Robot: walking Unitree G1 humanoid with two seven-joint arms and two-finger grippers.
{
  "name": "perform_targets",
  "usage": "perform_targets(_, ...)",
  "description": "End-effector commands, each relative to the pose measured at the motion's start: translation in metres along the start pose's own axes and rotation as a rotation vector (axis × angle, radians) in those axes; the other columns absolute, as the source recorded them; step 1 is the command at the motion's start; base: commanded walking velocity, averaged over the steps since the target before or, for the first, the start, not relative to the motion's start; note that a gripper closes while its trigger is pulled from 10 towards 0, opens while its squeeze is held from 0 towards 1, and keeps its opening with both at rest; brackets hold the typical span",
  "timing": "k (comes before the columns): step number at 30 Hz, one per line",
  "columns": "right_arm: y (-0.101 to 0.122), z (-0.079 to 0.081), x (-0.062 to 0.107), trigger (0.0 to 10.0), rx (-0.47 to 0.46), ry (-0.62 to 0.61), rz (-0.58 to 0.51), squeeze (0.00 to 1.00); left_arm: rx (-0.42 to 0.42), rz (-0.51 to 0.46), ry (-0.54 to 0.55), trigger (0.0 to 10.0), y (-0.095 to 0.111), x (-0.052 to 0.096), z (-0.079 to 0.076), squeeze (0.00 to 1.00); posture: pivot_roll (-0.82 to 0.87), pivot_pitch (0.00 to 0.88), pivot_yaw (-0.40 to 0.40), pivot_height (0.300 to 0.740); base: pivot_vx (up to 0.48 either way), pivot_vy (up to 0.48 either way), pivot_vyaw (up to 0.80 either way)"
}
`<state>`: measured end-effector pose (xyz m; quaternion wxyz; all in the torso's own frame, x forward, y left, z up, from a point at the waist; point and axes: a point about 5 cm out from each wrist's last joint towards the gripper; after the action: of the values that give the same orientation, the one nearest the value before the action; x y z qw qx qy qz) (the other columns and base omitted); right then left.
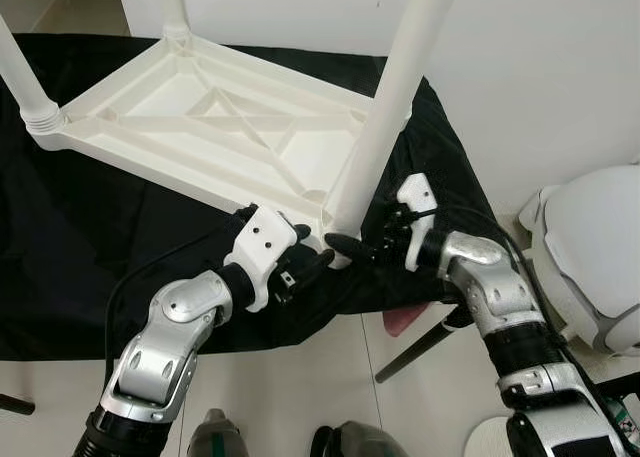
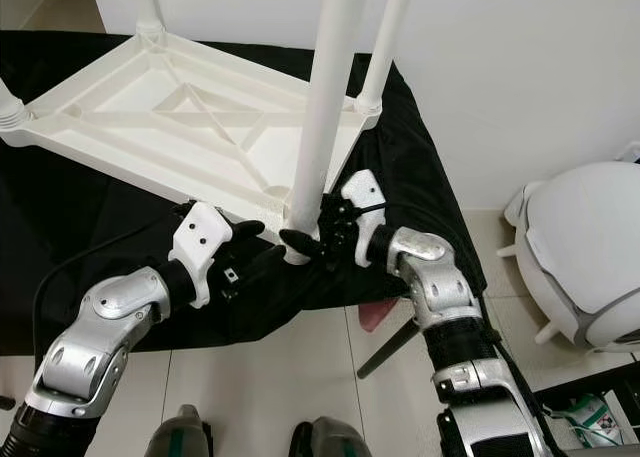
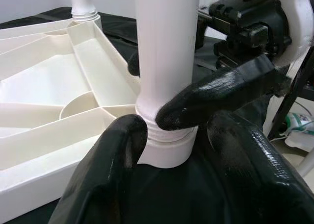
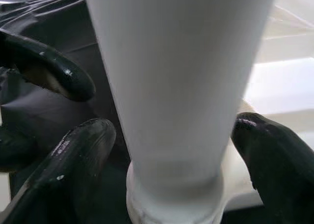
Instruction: Building children table
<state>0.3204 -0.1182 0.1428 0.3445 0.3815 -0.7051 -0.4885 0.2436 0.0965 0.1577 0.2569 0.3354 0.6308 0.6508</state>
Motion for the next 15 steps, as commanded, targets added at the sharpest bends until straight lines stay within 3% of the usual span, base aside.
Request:
perform_targets(1,-0.002,0.0,-0.004,10.0,0.019,0.021,0.007,0.0,-0.007,0.0,0.016,10.0,0.001,0.001,-0.002,0.0,0.06,0.006,-0.091,0.74,0.0,0.0,0.0)
perform_targets(7,-0.003,-0.003,-0.014,10.0,0.031,0.048,0.004,0.0,-0.007,0.01,0.004,10.0,0.0,0.004,-0.004,0.0,0.09,0.003,-0.094,0.74,0.0,0.0,0.0)
perform_targets(8,-0.004,-0.004,-0.015,1.8,0.035,0.052,0.013,0.0,-0.007,0.013,0.001,10.0,-0.001,0.004,-0.005,0.0,0.09,0.004,-0.096,0.74,0.0,0.0,0.0)
perform_targets(9,-0.007,-0.004,-0.015,0.0,0.035,0.06,0.019,0.0,-0.007,0.015,-0.001,10.0,-0.001,0.005,-0.006,0.0,0.09,0.004,-0.1,0.74,0.0,0.0,0.0)
perform_targets(15,-0.013,-0.002,-0.012,0.0,0.014,0.095,0.023,0.0,-0.004,0.018,-0.007,10.0,-0.002,0.005,-0.009,0.0,0.09,0.003,-0.104,0.74,0.0,0.0,0.0)
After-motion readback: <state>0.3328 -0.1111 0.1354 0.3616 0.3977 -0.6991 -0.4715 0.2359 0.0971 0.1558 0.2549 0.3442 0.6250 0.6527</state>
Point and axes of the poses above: a point about 5 cm out from each wrist's last joint towards the gripper, its own x axis pointing back from the gripper into the wrist, its own y axis along the axis of the wrist's last joint, z = x × y, and after that the axes turned 12 degrees about x, right-handed
